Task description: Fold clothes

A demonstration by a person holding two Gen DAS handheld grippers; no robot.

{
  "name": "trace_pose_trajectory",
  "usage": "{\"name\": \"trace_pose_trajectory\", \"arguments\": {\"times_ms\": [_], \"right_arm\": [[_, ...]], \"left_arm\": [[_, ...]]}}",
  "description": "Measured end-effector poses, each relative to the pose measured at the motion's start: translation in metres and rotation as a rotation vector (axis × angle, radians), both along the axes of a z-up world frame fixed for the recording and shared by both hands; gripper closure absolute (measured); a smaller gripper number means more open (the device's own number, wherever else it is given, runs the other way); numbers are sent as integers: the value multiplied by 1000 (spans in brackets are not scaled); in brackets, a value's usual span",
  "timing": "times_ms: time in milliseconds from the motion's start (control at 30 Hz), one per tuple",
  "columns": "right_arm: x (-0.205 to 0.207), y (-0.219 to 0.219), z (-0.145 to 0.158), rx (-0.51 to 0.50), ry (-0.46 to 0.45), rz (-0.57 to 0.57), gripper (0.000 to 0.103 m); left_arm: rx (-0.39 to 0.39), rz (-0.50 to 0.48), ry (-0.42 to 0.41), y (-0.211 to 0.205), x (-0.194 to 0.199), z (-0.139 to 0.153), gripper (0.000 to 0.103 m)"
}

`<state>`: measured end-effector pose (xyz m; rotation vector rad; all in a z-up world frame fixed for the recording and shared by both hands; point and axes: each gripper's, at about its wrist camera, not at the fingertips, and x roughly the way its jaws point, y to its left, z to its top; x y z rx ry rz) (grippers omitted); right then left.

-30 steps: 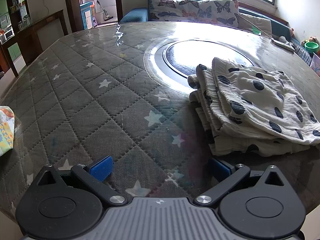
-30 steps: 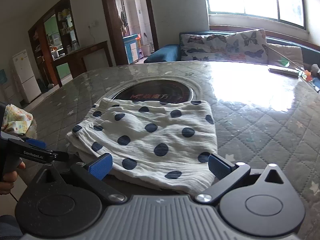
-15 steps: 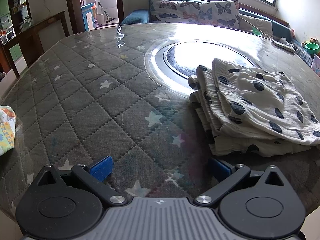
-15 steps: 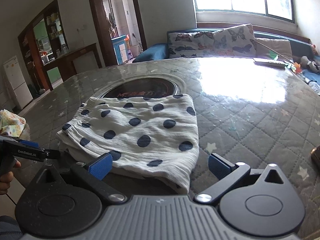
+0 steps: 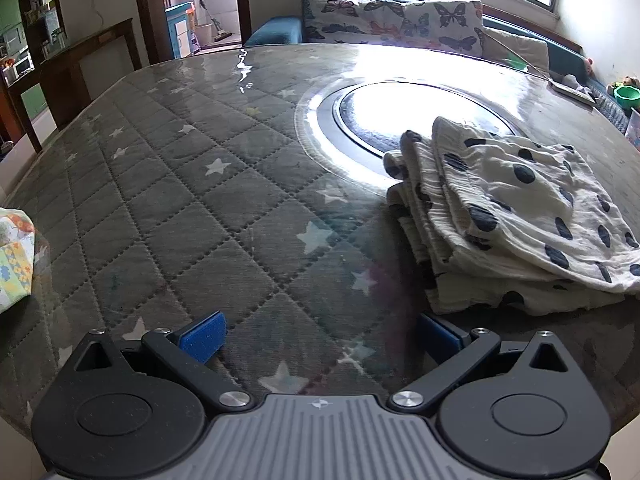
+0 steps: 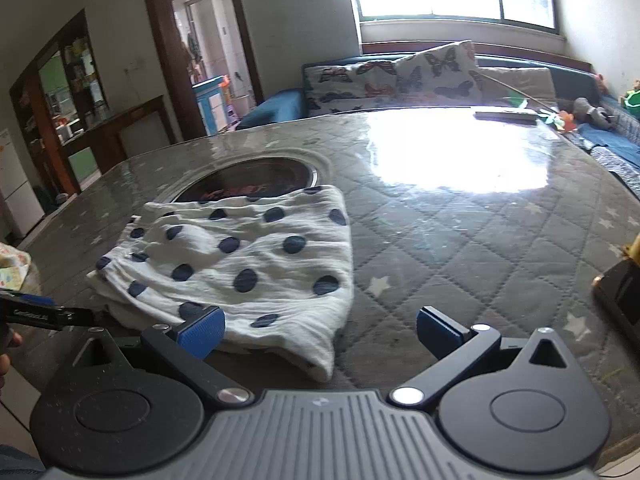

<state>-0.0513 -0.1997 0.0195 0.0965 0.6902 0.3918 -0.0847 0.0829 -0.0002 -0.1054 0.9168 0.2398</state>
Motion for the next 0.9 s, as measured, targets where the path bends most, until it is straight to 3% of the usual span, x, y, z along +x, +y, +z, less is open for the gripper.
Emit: {"name": "trace_pose_trajectory", "arguments": {"times_ms": [900], "right_arm": [[9, -11, -2, -3, 16, -36, 0]], "left_arm": [[5, 13, 20, 6, 7, 3, 0]]}}
